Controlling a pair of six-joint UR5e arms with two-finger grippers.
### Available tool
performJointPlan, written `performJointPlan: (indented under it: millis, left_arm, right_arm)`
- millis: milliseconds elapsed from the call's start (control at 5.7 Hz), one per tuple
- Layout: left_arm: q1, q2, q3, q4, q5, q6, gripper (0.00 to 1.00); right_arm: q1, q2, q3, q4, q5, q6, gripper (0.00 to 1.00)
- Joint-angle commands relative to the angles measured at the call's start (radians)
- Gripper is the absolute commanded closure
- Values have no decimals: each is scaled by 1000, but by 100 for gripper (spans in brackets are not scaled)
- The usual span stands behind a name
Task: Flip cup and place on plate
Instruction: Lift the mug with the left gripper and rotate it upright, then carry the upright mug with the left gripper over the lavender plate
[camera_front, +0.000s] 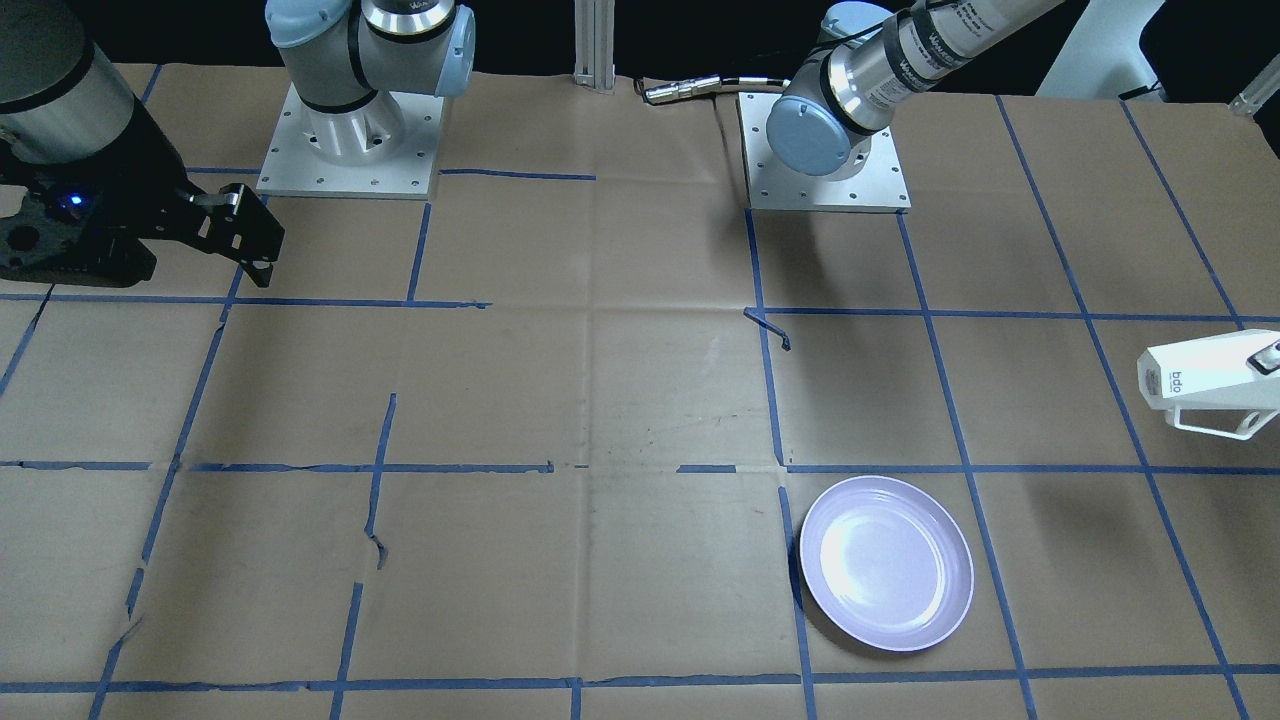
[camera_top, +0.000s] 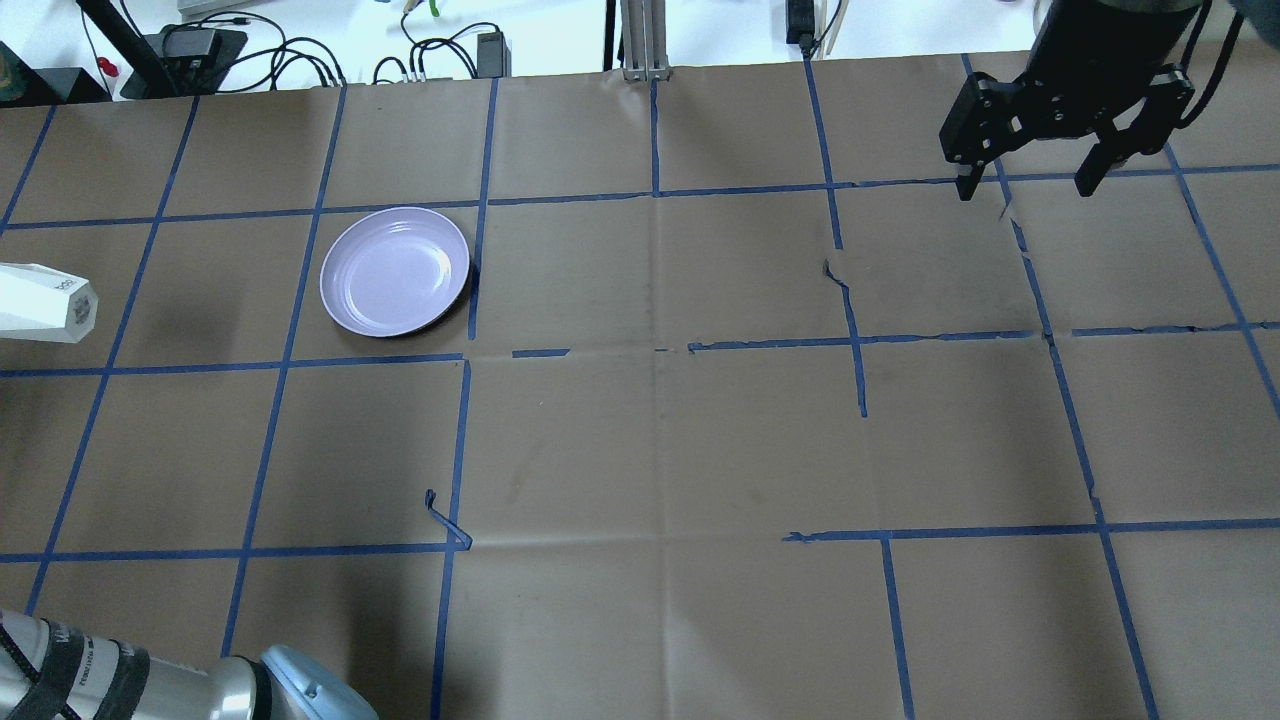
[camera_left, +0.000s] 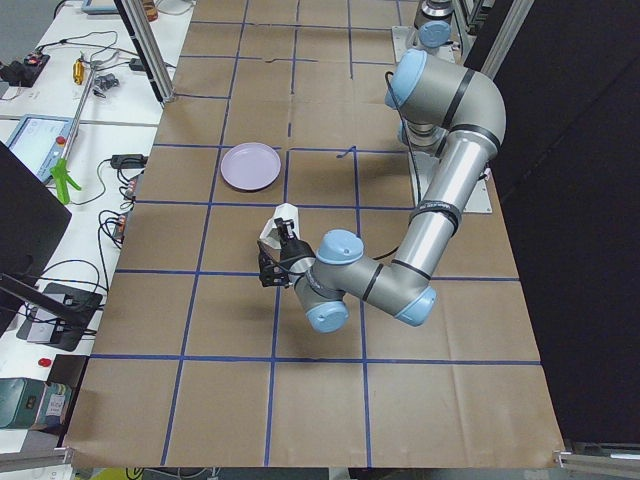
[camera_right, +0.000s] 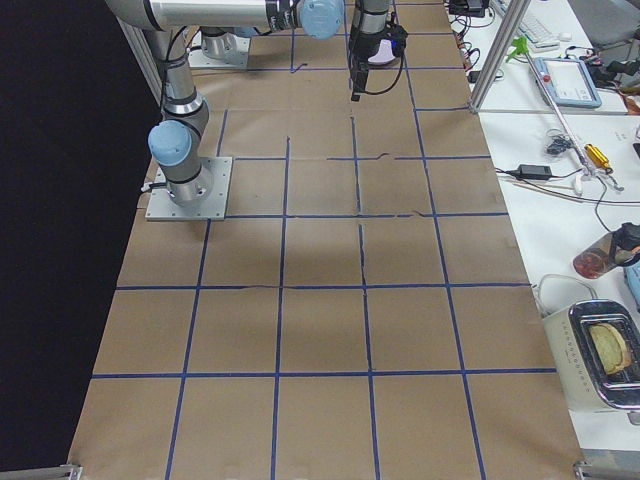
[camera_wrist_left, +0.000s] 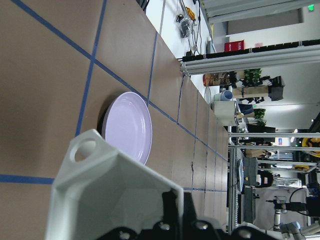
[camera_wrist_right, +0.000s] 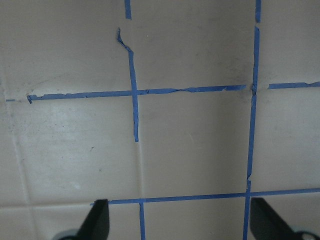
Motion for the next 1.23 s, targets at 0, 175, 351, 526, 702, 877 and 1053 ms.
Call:
performJointPlan:
  millis: [0, 175, 351, 526, 702, 877, 1053]
  left_arm:
    - [-159, 160, -17, 247, 69, -344, 100]
    - [-284, 191, -22, 466, 258, -577, 100]
    - [-439, 210, -25, 611, 394, -739, 100]
    - [-612, 206, -28, 741, 571, -877, 100]
    - [-784, 195, -48, 860, 742, -1018, 100]
    - [-934, 187, -113, 988, 936, -1097, 100]
    - [-1007, 181, -220, 1185, 1035, -1110, 100]
  right_arm:
    - [0, 0, 0, 0, 0, 0, 0]
    - [0, 0, 0, 0, 0, 0, 0]
    - [0, 0, 0, 0, 2, 0, 0]
    - [0, 0, 0, 0, 0, 0, 0]
    - [0, 0, 0, 0, 0, 0, 0]
    - [0, 0, 0, 0, 0, 0, 0]
    - [0, 0, 0, 0, 0, 0, 0]
